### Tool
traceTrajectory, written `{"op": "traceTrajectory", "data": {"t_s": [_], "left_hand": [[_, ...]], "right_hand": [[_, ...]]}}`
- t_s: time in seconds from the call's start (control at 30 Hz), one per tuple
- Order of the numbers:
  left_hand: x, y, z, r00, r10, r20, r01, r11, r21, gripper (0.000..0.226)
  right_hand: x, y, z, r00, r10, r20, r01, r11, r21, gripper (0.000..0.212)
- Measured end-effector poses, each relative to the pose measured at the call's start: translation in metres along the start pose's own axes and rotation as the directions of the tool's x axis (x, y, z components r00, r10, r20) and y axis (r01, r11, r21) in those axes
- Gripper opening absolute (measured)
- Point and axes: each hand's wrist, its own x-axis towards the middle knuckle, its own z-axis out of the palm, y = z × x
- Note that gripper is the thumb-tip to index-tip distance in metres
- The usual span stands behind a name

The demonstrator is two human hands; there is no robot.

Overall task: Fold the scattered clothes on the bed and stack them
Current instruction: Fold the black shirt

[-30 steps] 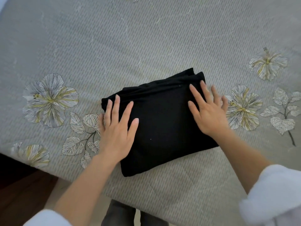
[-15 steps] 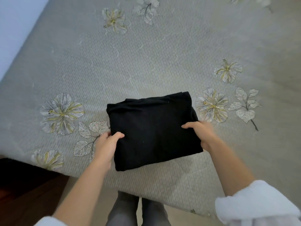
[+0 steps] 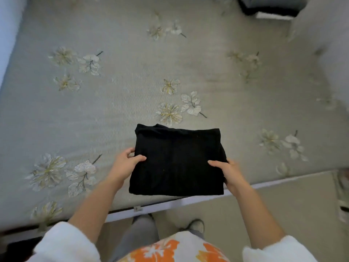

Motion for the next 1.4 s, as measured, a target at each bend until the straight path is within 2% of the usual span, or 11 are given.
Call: {"op": "traceTrajectory", "data": {"t_s": [0.3, 0.5, 0.67, 0.83, 1.1, 1.27, 1.4], "left_hand": [[-0.063, 0.035, 0.209, 0.968, 0.143, 0.204, -0.179, 0.968, 0.173, 0.028], [-0.11, 0.045, 0.363, 0.906, 0.201, 0.374, -0.294, 0.932, 0.212, 0.028], [-0.131, 0.07, 0.471, 0.854, 0.218, 0.473, -0.37, 0.893, 0.257, 0.022], [-0.135, 0.104, 0.578, 0.803, 0.255, 0.539, -0.447, 0.855, 0.262, 0.019], [-0.099, 0.169, 0.772, 0.753, 0.269, 0.6, -0.501, 0.826, 0.258, 0.02], [-0.081, 0.212, 0.896, 0.739, 0.246, 0.628, -0.509, 0.814, 0.279, 0.028], [-0.078, 0.243, 0.981, 0.712, 0.273, 0.647, -0.554, 0.784, 0.28, 0.026]], "right_hand": [[-0.061, 0.04, -0.22, 0.982, -0.081, -0.172, 0.114, 0.974, 0.194, 0.024], [-0.094, 0.067, -0.371, 0.946, -0.093, -0.31, 0.173, 0.955, 0.241, 0.017], [-0.103, 0.073, -0.475, 0.914, -0.082, -0.396, 0.221, 0.922, 0.318, 0.022], [-0.082, 0.066, -0.563, 0.895, -0.073, -0.439, 0.26, 0.886, 0.383, 0.02], [-0.006, 0.025, -0.726, 0.828, -0.057, -0.558, 0.329, 0.856, 0.4, 0.039], [0.032, -0.013, -0.826, 0.791, -0.063, -0.608, 0.387, 0.821, 0.419, 0.033], [0.064, -0.039, -0.901, 0.777, -0.05, -0.628, 0.397, 0.812, 0.427, 0.028]]}}
